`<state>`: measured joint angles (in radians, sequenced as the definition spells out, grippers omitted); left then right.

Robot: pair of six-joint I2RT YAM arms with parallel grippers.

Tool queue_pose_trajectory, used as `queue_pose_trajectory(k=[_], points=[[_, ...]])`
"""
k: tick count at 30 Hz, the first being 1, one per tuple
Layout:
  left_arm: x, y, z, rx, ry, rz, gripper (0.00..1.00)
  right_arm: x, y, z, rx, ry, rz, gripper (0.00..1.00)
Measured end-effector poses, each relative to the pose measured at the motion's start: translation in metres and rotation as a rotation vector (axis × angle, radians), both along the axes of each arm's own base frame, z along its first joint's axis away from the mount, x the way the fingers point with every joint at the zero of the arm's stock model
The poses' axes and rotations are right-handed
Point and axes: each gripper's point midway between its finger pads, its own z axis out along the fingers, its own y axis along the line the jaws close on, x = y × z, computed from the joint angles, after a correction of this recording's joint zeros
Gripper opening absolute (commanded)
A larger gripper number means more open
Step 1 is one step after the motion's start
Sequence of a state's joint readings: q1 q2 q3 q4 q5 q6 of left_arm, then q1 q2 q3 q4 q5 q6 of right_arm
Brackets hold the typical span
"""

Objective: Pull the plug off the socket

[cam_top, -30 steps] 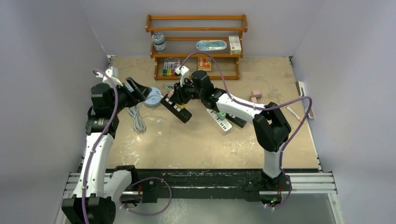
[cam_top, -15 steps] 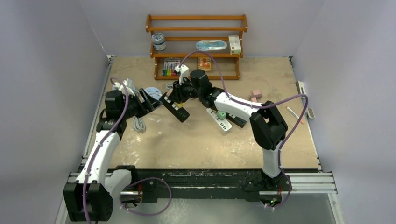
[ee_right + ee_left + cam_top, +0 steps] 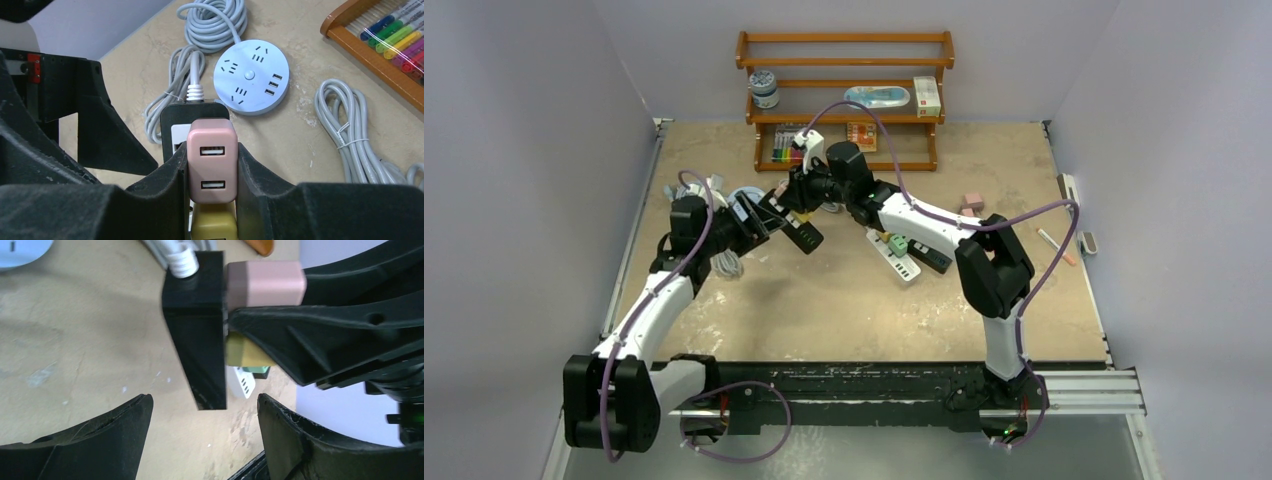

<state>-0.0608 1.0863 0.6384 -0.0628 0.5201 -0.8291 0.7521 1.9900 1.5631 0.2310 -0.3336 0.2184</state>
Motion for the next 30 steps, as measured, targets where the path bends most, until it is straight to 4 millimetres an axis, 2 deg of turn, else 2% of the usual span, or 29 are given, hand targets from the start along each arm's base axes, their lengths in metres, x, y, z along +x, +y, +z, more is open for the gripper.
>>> queue_pose_trajectory(k=[4, 7, 9, 10, 11, 12, 13, 19, 24, 26, 27, 28, 30], points=[[0.008, -0.011, 0.01, -0.035, -0.043, -0.009, 0.76, 0.0, 0.0, 0.0, 0.001, 0.003, 0.0, 0.0], [0.011, -0.018, 0.002, -0.029, -0.029, -0.016, 0.75, -0.001, 0.001, 0.001, 0.005, 0.005, 0.007, 0.0], [0.012, -0.024, -0.008, -0.019, -0.006, -0.023, 0.71, -0.004, 0.002, 0.002, 0.011, 0.008, 0.022, 0.0], [0.012, -0.026, -0.011, -0.014, 0.004, -0.025, 0.64, -0.005, 0.003, 0.004, 0.016, 0.011, 0.033, 0.0], [0.012, -0.028, -0.015, -0.01, 0.012, -0.026, 0.43, -0.008, 0.004, 0.004, 0.02, 0.015, 0.045, 0.0], [0.013, -0.029, -0.017, -0.007, 0.018, -0.021, 0.08, -0.01, 0.005, 0.005, 0.025, 0.02, 0.057, 0.0], [0.014, -0.029, -0.018, -0.007, 0.025, -0.013, 0.0, -0.013, 0.006, 0.006, 0.032, 0.025, 0.071, 0.0], [0.018, -0.03, -0.016, 0.0, 0.01, 0.016, 0.0, -0.02, 0.006, 0.01, 0.062, 0.046, 0.133, 0.0], [0.016, -0.035, -0.014, 0.017, 0.012, -0.004, 0.0, -0.018, -0.011, 0.015, 0.191, 0.128, 0.211, 0.0], [0.02, -0.027, -0.022, 0.052, 0.039, 0.049, 0.0, -0.021, -0.028, 0.03, 0.318, 0.204, 0.267, 0.0], [0.026, -0.016, -0.031, 0.075, 0.063, 0.097, 0.0, -0.023, -0.041, 0.043, 0.39, 0.231, 0.298, 0.0], [0.03, -0.008, -0.04, 0.094, 0.085, 0.134, 0.0, -0.032, -0.052, 0.066, 0.466, 0.242, 0.37, 0.0], [0.035, 0.01, -0.061, 0.134, 0.147, 0.202, 0.0, -0.025, -0.075, 0.092, 0.524, 0.203, 0.394, 0.0]])
